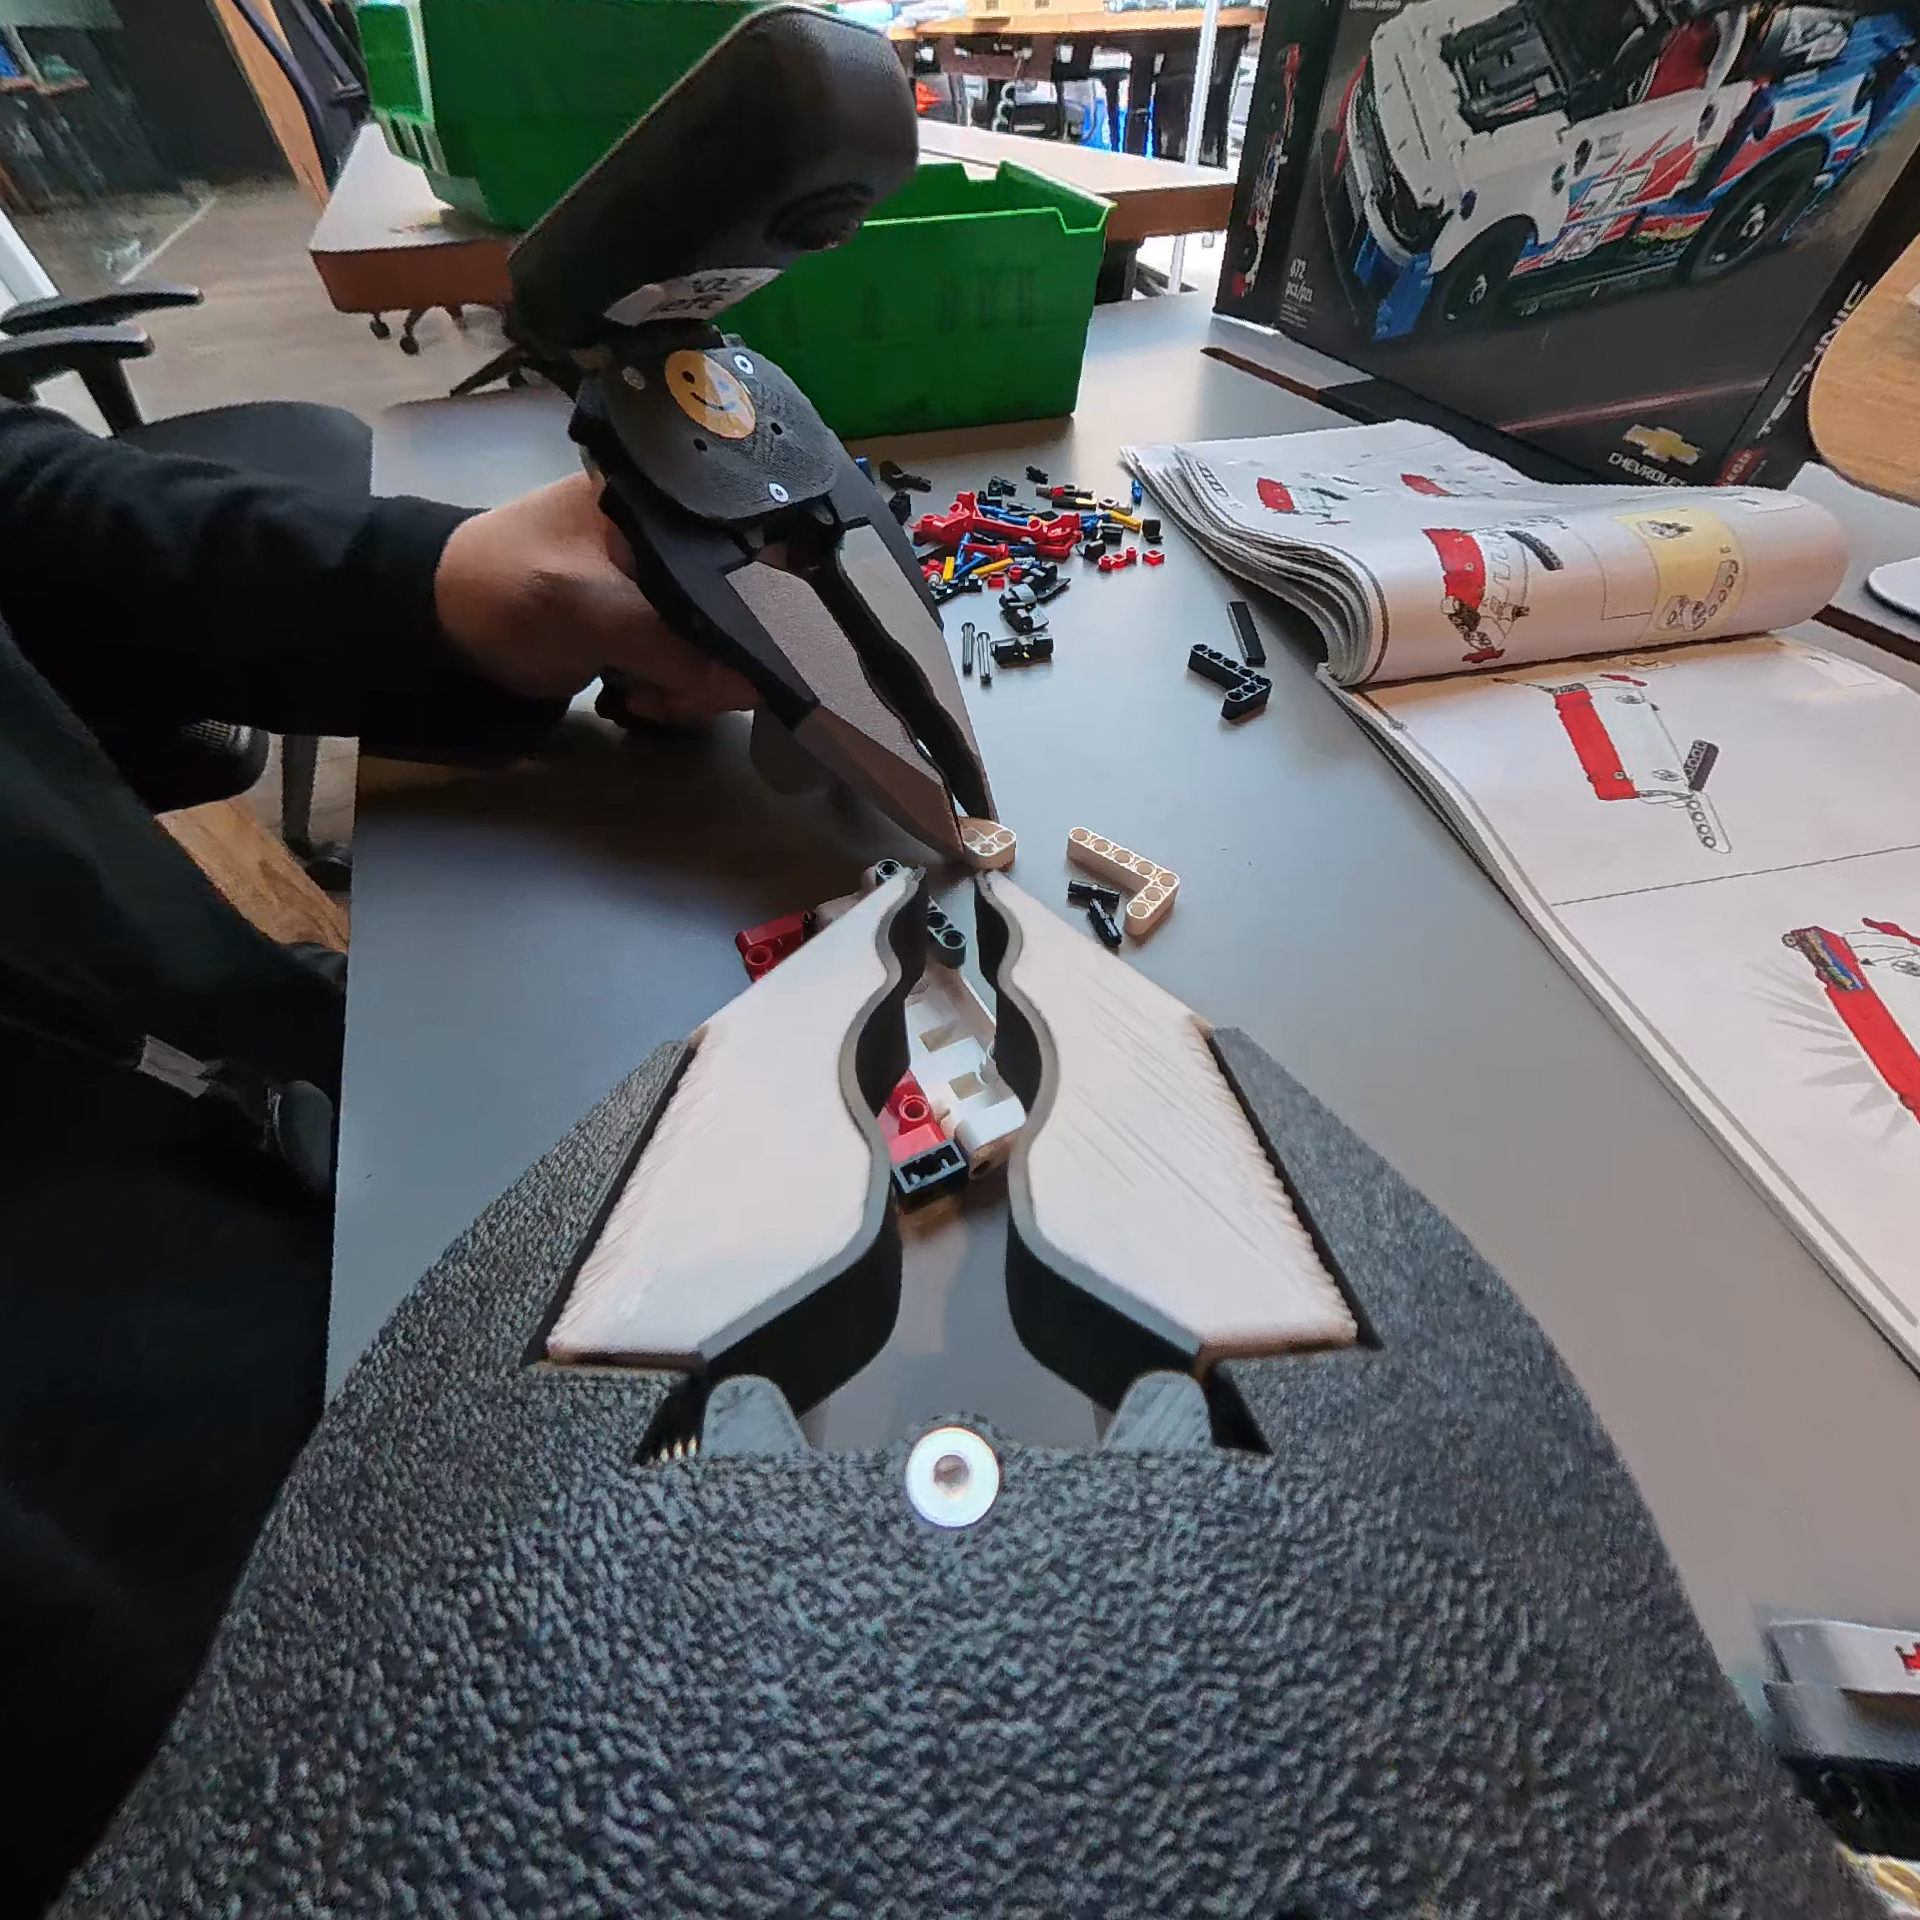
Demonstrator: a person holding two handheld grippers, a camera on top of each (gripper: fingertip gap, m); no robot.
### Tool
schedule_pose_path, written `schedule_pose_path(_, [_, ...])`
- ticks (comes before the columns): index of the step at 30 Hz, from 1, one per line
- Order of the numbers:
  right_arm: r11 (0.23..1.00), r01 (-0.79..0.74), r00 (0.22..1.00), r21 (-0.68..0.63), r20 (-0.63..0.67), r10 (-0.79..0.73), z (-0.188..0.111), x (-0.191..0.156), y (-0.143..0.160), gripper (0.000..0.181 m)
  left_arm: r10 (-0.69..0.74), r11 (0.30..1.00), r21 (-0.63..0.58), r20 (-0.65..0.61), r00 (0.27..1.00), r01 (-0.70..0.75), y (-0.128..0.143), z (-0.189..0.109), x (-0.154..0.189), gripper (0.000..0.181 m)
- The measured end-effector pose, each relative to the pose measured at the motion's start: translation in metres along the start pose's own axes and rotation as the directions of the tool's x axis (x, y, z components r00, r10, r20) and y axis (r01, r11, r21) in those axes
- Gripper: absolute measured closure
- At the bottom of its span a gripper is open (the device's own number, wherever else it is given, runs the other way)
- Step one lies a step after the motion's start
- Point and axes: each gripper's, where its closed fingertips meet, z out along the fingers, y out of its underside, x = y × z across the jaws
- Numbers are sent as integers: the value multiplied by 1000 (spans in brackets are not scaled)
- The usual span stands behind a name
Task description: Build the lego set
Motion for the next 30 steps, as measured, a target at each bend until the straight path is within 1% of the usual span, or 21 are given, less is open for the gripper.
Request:
schedule_pose_path(6, [1000, 0, 1000, -9, 8, 0, 1, -1, 1, 172, 32, 999, 0, 30, 999, -32, -1, 1, 0, 162])
schedule_pose_path(10, [1000, -21, 1000, 13, 6, 20, -1, 2, -1, 173, 30, 1000, 4, 16, 999, -30, -2, 1, 1, 158])
schedule_pose_path(14, [999, -42, 999, 27, 8, 42, -3, 4, -3, 173, 12, 997, 77, -12, 1000, -11, -15, -3, 1, 159])
schedule_pose_path(17, [998, -44, 999, 35, 10, 44, -4, 4, -4, 173, -15, 997, 73, -28, 1000, 17, -19, -2, -2, 156])
schedule_pose_path(23, [996, -53, 999, 70, 8, 52, -8, 5, -8, 175, 22, 997, 74, 3, 1000, -23, -35, -6, -9, 156])
schedule_pose_path(25, [995, -62, 998, 81, 10, 62, -10, 6, -9, 176, 31, 995, 90, 19, 999, -32, -49, -10, -16, 158])
schedule_pose_path(26, [994, -67, 998, 84, 14, 66, -10, 6, -9, 175, 42, 994, 104, 33, 999, -45, -62, -13, -23, 159])
schedule_pose_path(28, [993, -77, 997, 88, 23, 75, -10, 6, -10, 176, 96, 987, 119, 90, 991, -106, -97, -20, -45, 162])
schedule_pose_path(30, [992, -83, 996, 93, 33, 80, -11, 6, -10, 176, 170, 979, 86, 151, 974, -185, -132, -19, -75, 160])
